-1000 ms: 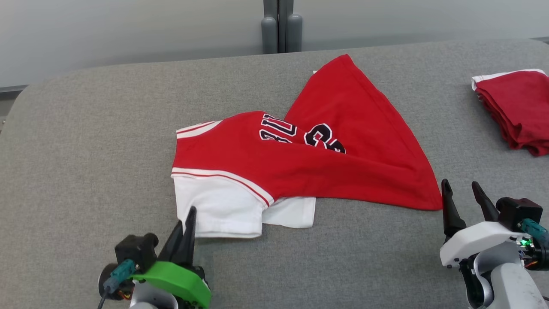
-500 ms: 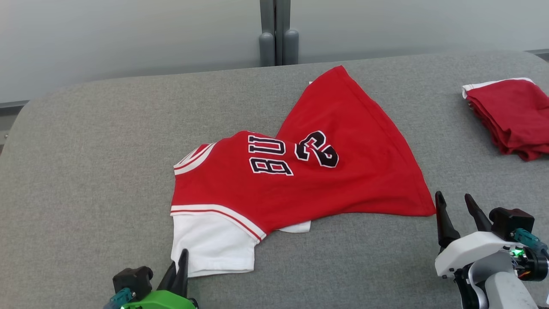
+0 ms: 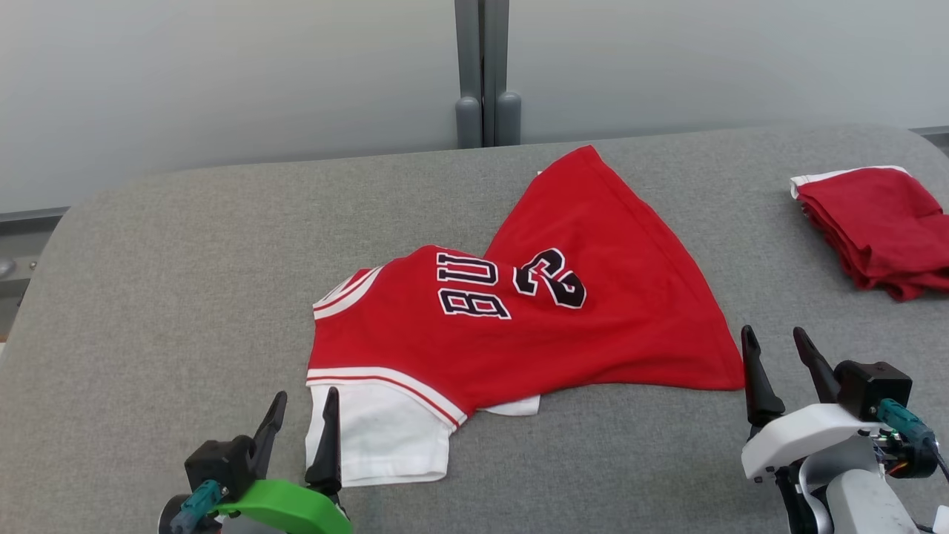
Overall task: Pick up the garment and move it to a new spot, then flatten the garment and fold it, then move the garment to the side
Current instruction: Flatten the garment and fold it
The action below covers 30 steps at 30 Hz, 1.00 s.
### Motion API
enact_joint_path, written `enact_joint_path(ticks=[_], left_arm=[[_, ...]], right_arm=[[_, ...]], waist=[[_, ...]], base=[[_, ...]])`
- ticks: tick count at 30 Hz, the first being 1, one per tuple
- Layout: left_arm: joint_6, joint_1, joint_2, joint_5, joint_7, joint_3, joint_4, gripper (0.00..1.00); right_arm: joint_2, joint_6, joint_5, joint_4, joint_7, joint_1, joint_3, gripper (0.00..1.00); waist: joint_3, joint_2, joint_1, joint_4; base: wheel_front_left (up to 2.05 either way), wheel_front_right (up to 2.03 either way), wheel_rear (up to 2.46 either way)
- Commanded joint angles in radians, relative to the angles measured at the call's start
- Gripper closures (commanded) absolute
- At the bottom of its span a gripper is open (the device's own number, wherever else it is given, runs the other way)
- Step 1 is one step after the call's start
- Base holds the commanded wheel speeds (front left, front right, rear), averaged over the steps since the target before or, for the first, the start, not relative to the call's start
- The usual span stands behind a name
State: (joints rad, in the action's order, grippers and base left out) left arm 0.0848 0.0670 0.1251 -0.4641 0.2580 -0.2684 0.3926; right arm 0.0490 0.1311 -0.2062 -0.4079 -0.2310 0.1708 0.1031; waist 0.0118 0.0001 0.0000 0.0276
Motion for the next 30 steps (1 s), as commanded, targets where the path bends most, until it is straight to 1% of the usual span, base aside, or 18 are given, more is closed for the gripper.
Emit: enact_joint_path(ticks=[1,8,14,20,30], left_arm=[[0.003,0.000,-0.003,0.018,0.007,0.002,-0.012,0.00],[0.005,-0.034,-0.033,0.060,0.007,0.032,-0.069,0.00],[0.011,-0.055,-0.048,0.081,0.007,0.050,-0.072,0.00],[0.012,-0.070,-0.059,0.083,0.007,0.065,-0.052,0.00],[0.018,-0.078,-0.065,0.093,0.007,0.080,-0.035,0.00]], right_arm=[[0.004,-0.001,0.013,0.006,-0.012,-0.015,-0.004,0.00],[0.004,-0.001,0.046,0.001,-0.028,-0.021,-0.060,0.00],[0.004,-0.001,0.038,-0.010,-0.033,-0.024,-0.118,0.00],[0.004,-0.001,0.017,0.000,-0.034,-0.029,-0.149,0.00],[0.004,-0.001,0.019,0.019,-0.035,-0.042,-0.144,0.00]], waist=[[-0.019,-0.0001,0.0000,0.004],[-0.039,-0.0001,0.0000,0.005],[-0.046,-0.0001,0.0000,0.004],[-0.052,-0.0001,0.0000,0.003],[-0.059,-0.0001,0.0000,0.004]], base=[[0.00,0.00,0.00],[0.00,0.00,0.00],[0.00,0.00,0.00],[0.00,0.00,0.00],[0.00,0.00,0.00]])
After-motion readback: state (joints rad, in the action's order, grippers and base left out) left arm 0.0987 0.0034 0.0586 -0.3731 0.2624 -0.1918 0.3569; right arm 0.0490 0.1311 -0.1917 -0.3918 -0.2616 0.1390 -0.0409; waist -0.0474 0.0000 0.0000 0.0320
